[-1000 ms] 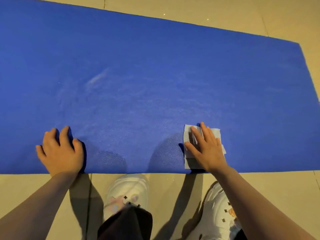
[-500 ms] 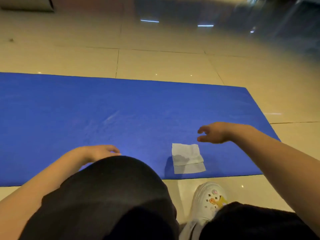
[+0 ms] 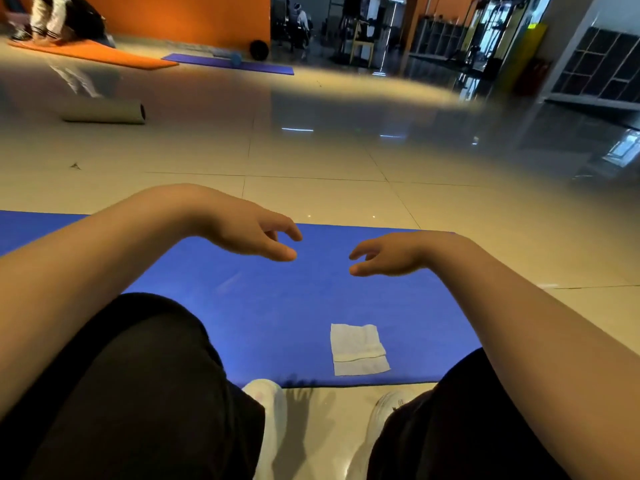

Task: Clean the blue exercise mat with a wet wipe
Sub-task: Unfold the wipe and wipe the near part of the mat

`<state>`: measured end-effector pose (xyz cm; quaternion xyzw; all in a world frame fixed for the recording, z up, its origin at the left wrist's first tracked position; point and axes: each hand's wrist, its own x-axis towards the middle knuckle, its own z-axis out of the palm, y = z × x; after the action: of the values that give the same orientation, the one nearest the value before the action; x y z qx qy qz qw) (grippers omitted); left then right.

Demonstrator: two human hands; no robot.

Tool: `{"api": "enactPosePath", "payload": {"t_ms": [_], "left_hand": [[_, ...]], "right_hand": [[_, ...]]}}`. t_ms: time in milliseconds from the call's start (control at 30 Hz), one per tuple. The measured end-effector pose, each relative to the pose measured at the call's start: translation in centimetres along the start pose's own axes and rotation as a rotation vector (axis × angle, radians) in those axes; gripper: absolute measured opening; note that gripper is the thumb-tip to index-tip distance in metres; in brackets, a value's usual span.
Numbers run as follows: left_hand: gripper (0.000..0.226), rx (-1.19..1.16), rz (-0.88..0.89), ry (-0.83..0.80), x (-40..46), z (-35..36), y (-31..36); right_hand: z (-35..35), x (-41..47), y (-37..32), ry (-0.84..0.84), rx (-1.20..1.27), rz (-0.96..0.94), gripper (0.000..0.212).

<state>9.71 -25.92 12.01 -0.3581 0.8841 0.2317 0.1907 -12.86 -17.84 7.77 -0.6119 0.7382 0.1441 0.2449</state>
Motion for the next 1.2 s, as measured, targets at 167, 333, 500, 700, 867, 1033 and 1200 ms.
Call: {"api": "enactPosePath", "payload": {"t_ms": [167,333,500,700,867,1033,1200], "left_hand": [[0.054,0.176,-0.016,-0.042,-0.5,-0.4,0.3],[0.055,0.251,-0.013,-0.081,2.4,2.0,-2.1],[0.056,0.138,-0.067,-0.192,7.8,8.5,-7.9],[0.053,-0.017,-0.200,-0.190,10.7,15.7,-13.9],[0.049,-0.144,-0.238,-0.027,13.9,17.9,-16.3],[0.053,-0.287,-0.243,0.083,18.4,22.4,-16.5],[0.090,-0.068,-0.215,-0.030,20.6,28.8,-18.2]], "right_hand": [[0.7,0.3,0.0,-0.061,-0.038,0.067,0.057],[0.6,2.0,-0.3,-0.100,-0.072,0.097,0.057],[0.4,4.6,-3.2,-0.152,-0.082,0.053,0.056],[-0.3,7.6,-5.7,-0.183,-0.101,0.005,0.055],[0.2,11.4,-7.3,-0.324,-0.194,-0.026,0.056],[2.5,17.0,-4.6,-0.114,0.002,-0.160,0.048],[16.4,21.4,4.6,-0.057,0.011,0.038,0.046]]}}
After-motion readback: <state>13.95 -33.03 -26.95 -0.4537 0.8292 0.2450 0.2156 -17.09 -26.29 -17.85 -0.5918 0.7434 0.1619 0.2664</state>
